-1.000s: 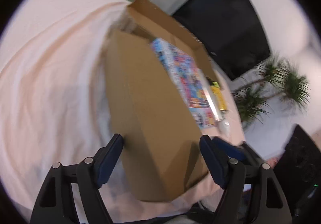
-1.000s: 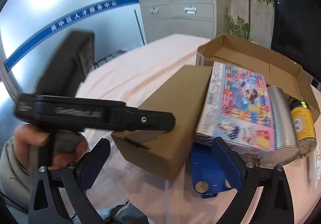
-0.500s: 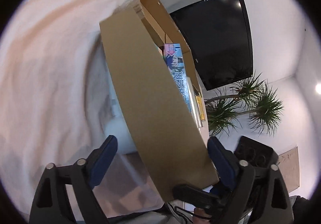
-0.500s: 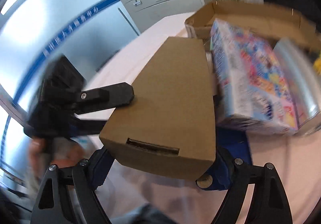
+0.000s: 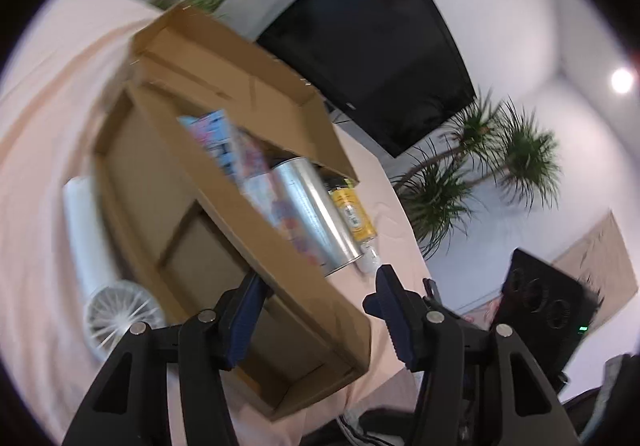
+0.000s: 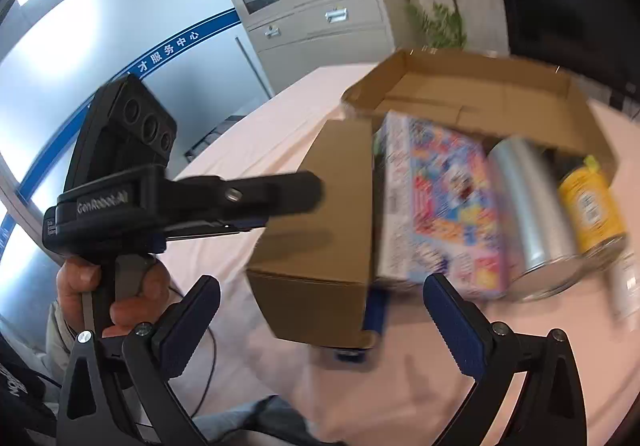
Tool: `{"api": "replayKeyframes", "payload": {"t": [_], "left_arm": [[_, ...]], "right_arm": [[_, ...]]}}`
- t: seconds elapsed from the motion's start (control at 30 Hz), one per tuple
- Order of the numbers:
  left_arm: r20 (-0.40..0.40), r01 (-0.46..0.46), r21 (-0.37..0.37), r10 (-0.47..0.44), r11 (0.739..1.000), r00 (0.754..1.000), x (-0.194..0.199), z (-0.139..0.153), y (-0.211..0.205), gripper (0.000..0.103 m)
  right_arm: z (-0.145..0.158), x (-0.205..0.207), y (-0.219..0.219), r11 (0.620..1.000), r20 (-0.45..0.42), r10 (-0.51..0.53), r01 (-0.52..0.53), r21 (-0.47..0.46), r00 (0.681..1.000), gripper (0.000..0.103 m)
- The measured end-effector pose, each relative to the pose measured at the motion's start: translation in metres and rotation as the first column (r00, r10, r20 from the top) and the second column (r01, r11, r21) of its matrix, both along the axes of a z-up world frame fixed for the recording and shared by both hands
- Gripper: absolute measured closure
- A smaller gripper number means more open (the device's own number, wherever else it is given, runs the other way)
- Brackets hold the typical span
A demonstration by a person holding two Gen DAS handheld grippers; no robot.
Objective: Organize rigid objects
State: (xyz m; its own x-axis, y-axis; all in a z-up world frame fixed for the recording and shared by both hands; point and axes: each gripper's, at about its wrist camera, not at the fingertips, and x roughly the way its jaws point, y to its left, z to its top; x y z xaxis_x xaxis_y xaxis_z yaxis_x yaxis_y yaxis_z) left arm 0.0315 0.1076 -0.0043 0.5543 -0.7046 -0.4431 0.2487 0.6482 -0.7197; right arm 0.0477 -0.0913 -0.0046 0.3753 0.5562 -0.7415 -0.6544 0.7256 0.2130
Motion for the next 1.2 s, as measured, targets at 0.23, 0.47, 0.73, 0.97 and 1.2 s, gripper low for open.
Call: {"api": "replayKeyframes", "payload": {"t": [0.23,0.47,0.73,0.97,1.2], "left_arm": [[-0.016,-0.103,0.024,0.103,0.994,0.995,-0.012,0.000,0.021,0.048],[-0.224,-0.201,-0.001,0.195,0.980,0.955,-0.045,-0.047,0.047,0.047],[-0.251,-0.139,-0.035,0.126,0.990,0.960,-0.042,-0.046,0.028,0.067],[-0.228,-0.166,0.116,0.189,0.979,0.955,-0.043,-0.031,0.020,0.074],[-0.054,-0.251,0.280,0.276,0.927,0.960,-0.062,0.011,0.020,0.076]], "right_arm": [[-0.006,0.016,-0.005,1.000,-0.032,0.020,-0.020,-0.015,0.999,0.038],[-0.028,0.037,-0.031,0.985,-0.242,-0.032,0.072,0.159,0.970,0.043],[-0.042,0.046,-0.034,0.988,-0.333,0.002,0.049,0.145,0.943,0.033],[-0.006,0.030,0.000,0.997,-0.097,0.055,-0.060,-0.049,0.994,0.040],[-0.013,0.029,-0.003,1.000,-0.106,0.016,-0.018,-0.019,0.994,0.069]]}}
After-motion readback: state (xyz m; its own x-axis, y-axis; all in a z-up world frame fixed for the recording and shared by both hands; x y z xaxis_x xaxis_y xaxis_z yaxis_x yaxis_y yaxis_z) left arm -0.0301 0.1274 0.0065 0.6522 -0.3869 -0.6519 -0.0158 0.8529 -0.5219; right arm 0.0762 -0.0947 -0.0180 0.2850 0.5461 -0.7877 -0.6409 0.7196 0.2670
